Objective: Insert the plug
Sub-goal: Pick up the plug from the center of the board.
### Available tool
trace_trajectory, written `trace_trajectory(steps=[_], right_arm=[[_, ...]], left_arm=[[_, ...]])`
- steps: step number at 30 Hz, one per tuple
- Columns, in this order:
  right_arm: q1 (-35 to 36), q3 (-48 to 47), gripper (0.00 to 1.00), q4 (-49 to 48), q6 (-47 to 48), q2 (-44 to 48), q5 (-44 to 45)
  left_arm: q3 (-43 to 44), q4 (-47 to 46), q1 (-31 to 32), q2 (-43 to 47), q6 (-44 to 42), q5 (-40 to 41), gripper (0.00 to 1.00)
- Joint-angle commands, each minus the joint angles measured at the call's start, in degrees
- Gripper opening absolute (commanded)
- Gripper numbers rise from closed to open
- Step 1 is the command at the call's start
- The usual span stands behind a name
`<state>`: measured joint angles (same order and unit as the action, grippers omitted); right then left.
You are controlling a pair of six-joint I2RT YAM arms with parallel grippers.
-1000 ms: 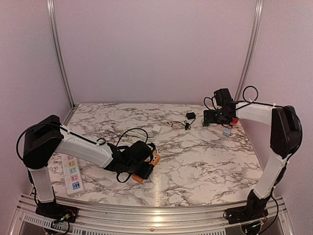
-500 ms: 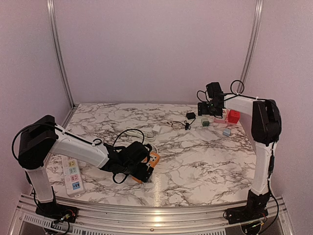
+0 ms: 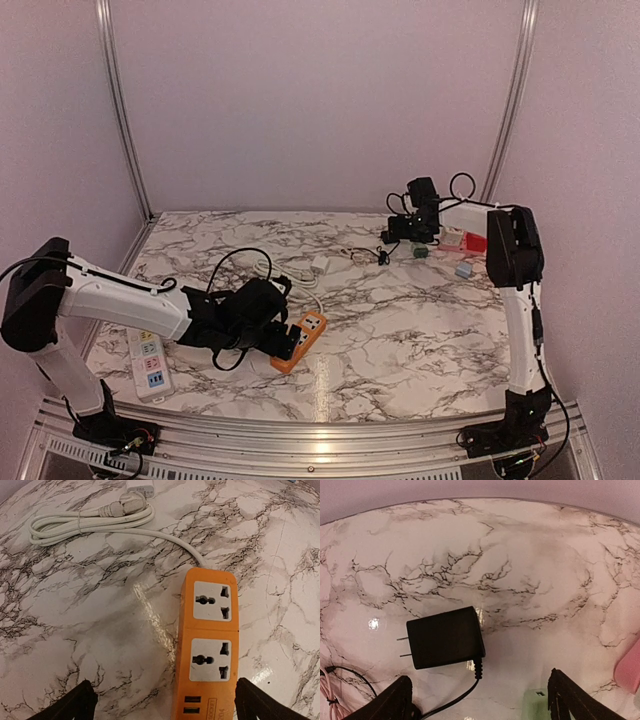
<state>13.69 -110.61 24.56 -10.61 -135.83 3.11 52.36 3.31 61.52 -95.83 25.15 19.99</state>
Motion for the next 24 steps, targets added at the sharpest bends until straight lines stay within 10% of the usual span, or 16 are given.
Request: trace_trajectory(steps=[1, 16, 24], right_arm=[[0.0, -3.0, 0.87, -1.1, 0.5, -2.0, -5.6], [1.2, -8.2, 0.86, -2.1, 3.1, -7.1, -4.3], [1.2, -6.7, 0.69, -5.4, 3.9, -7.0, -4.9]], left_arm=[[-1.7, 1.2, 0.1, 3.4, 1.7, 5.2, 0.99], [-2.9, 1.4, 0.1, 4.1, 2.6, 5.9, 0.99], [-3.0, 1.4, 0.1, 3.9, 2.9, 5.8, 0.99]])
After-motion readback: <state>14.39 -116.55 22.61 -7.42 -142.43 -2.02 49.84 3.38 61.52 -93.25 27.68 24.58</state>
